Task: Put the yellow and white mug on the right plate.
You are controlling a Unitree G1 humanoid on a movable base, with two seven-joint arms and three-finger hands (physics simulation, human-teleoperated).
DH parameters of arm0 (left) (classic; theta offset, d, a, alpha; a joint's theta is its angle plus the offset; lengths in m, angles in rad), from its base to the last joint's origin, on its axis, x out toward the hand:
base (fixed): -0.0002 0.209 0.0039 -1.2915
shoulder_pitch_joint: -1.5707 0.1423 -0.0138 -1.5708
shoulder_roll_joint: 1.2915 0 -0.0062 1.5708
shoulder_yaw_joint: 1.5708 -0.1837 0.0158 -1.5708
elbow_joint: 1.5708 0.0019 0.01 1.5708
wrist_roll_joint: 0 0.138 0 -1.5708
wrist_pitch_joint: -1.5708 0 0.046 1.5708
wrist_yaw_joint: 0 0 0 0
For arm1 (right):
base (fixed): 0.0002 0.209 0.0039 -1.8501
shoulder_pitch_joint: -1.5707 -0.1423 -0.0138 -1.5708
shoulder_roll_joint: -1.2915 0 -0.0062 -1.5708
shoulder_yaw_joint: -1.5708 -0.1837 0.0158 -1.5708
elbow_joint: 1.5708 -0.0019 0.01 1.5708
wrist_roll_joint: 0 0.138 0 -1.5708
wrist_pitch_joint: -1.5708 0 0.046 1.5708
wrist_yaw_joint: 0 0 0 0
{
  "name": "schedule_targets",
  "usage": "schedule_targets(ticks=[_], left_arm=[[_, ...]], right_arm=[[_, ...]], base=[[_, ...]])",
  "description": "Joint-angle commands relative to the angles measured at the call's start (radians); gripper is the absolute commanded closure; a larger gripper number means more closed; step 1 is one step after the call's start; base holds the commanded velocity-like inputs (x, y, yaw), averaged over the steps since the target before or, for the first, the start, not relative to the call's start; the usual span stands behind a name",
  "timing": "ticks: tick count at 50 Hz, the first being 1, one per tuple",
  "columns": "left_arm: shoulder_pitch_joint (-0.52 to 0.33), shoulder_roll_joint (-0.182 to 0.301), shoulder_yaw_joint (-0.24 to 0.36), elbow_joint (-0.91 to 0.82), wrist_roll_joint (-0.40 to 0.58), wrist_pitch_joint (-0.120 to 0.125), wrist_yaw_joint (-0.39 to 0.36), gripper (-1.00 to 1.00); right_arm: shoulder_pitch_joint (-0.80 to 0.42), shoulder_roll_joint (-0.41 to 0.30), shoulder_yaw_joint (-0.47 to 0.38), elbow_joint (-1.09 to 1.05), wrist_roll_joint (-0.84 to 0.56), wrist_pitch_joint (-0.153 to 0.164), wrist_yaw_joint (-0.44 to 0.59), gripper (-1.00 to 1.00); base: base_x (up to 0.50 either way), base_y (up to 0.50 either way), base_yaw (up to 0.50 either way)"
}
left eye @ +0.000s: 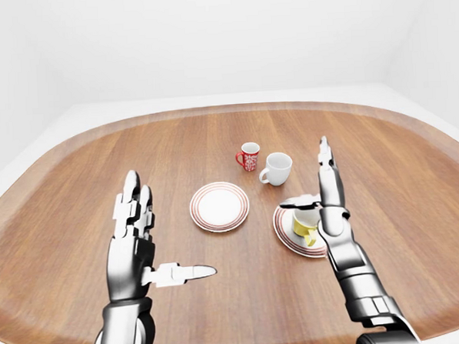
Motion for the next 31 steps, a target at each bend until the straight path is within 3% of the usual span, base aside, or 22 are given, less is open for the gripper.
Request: schedule_targets(ticks=[1,11,20,26,28,30,31], left_arm=[[0.004,-0.004,0.009,-0.011,-0.003,0.0,-0.006,-1.0],[0.039,-0.007,0.002,-0.067,0.0,0.0,-0.009,-1.0],[0.097,-0.008,-0.013,-0.156,0.004,0.0,-0.015,-1.0],[0.188,-0.008,-0.037,-0.267,0.013,0.0,-0.016,-1.0],[0.261,0.001,-0.068,-0.323,0.026,0.0,-0.009,-1.0],[0.298,0.017,-0.086,-0.327,0.033,-0.042,0.008,-1.0],[0.336,0.025,-0.1,-0.327,0.038,-0.103,0.021,-1.0]], right_arm=[[0.264,0.055,-0.019,-0.528,0.046,0.035,0.178,-1.0],[0.498,0.115,-0.027,-0.824,0.042,-0.029,0.221,-1.0],[0.702,0.173,-0.002,-1.021,0.025,-0.029,0.23,-1.0],[0.775,0.193,0.006,-1.074,0.024,-0.029,0.229,-1.0],[0.8,0.192,-0.003,-1.062,0.034,-0.029,0.221,-1.0],[0.813,0.197,-0.006,-1.06,0.037,-0.029,0.223,-1.0],[0.81,0.198,-0.009,-1.053,0.033,-0.029,0.22,-1.0]], base=[[0.0,0.0,0.0],[0.0,0.0,0.0],[0.0,0.0,0.0],[0.0,0.0,0.0],[0.0,0.0,0.0],[0.0,0.0,0.0],[0.0,0.0,0.0]])
